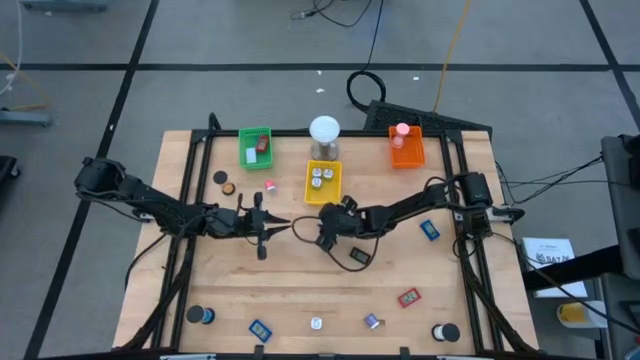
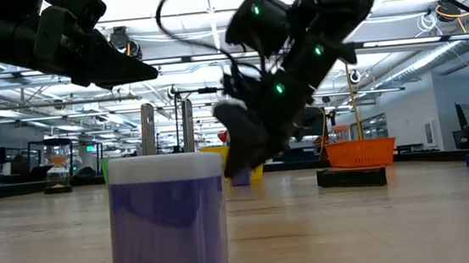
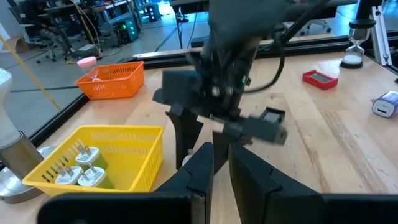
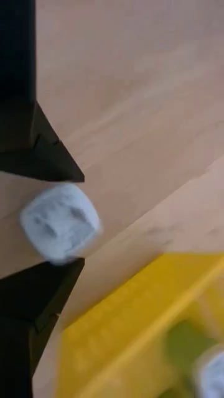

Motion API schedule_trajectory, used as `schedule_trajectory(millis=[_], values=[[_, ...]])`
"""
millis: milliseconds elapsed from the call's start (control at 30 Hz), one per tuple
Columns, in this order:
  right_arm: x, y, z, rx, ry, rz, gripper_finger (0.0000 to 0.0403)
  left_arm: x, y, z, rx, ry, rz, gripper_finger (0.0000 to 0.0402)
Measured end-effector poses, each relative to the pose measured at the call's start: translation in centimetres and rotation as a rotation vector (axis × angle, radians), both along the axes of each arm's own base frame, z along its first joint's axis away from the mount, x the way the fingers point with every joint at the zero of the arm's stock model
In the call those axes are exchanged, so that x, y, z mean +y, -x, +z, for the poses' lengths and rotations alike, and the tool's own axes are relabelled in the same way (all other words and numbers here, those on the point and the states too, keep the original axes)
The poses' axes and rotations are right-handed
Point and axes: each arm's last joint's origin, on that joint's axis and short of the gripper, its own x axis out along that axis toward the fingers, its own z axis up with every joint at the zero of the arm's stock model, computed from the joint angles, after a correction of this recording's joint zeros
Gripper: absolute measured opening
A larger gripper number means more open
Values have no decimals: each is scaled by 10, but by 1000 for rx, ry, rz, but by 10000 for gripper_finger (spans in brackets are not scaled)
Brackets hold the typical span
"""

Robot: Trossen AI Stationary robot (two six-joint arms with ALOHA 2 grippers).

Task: Pick & Place Office items
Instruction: Put the top left purple charger adapter into the yellow bin

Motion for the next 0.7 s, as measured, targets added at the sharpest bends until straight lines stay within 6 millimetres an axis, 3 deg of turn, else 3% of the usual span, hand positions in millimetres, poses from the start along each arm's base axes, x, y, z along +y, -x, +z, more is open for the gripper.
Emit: schedule_trajectory(millis=[133,200,267,400,567,700], values=[[-1,0,1,2,9,13,147,0,0,0,0,1,0,51],[-1,1,7,-1,15,27,146,0,0,0,0,1,0,51],[-2,4,18,-10,21,42,146,0,0,0,1,0,0,51],[-8,14,59,-79,24,44,149,0,0,0,4,-4,-1,51],[-41,28,95,-134,78,-53,147,0,0,0,5,-8,-1,51],[-72,32,94,-105,70,-81,147,0,0,0,5,-8,-2,51]])
